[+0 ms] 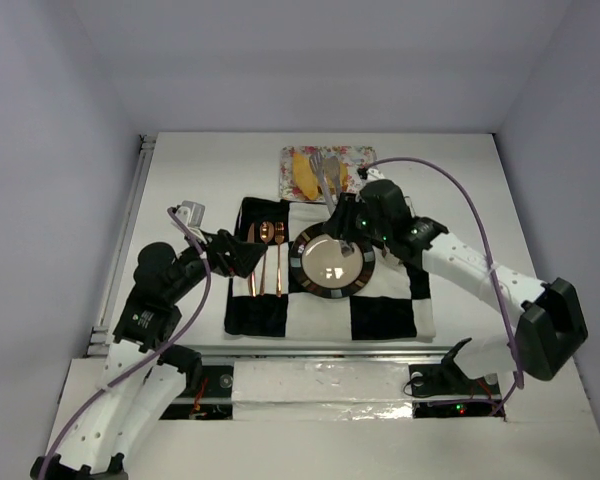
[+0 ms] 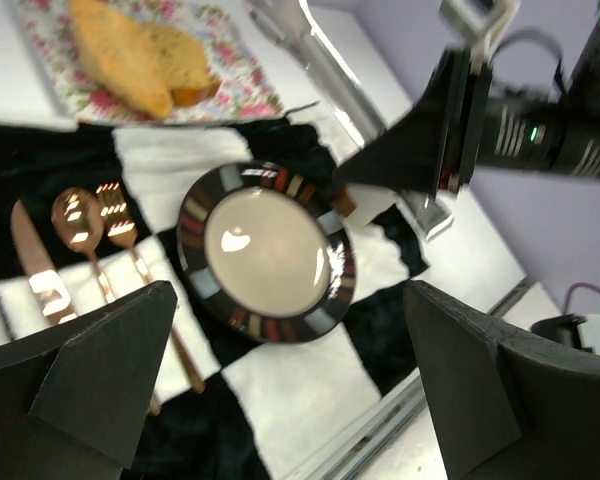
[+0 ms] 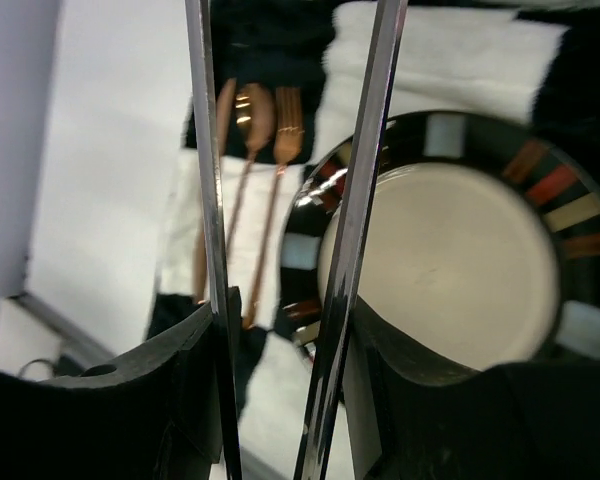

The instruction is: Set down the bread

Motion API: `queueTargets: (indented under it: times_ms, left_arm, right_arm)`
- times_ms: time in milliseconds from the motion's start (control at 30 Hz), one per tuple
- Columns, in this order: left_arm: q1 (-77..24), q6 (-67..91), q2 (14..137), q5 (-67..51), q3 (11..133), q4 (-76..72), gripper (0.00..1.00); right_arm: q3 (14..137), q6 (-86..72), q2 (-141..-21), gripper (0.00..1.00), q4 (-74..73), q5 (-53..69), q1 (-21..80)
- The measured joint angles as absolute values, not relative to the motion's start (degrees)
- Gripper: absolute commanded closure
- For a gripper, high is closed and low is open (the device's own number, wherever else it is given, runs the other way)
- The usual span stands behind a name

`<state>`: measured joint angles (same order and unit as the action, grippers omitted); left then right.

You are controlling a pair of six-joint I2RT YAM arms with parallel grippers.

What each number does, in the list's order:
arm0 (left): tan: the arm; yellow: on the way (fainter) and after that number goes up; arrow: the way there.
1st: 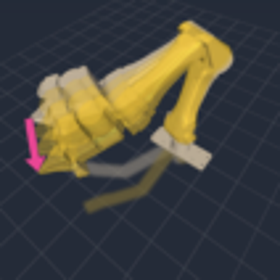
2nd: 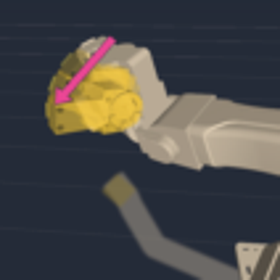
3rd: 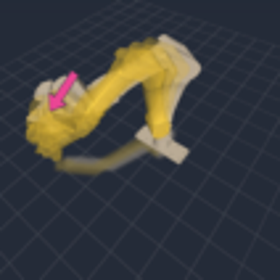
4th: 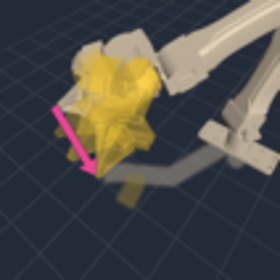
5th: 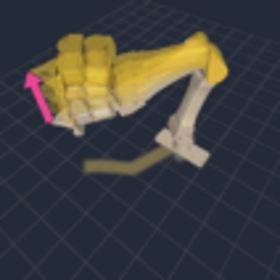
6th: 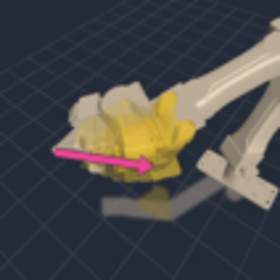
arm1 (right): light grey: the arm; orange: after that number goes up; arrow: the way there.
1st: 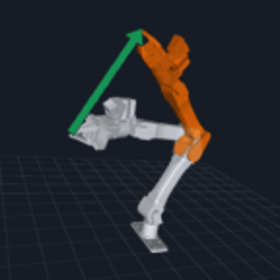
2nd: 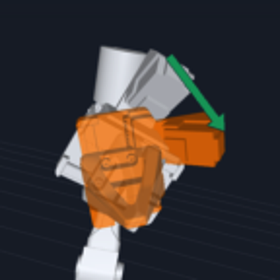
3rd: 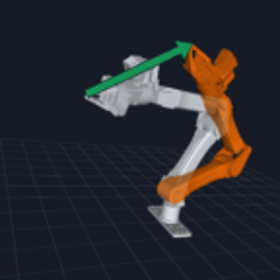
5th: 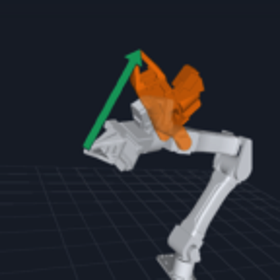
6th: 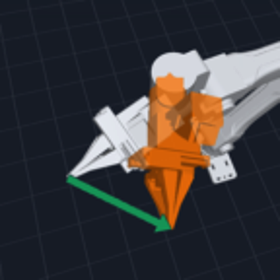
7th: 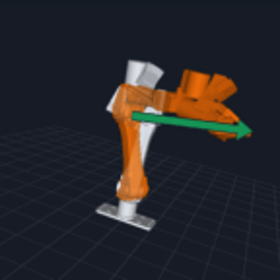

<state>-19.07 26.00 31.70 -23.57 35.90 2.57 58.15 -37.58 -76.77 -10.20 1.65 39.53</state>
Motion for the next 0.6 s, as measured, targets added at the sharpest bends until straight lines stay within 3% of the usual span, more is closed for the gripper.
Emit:
queueTargets:
  times_ms: [600]
  left_arm:
    - [-19.1, 22.5, 23.6, -20.8, 31.5, 6.0, 0.02]
  right_arm:
    - [91.2, -19.6, -109.9, 0.53, -33.6, 6.9, 29.0]
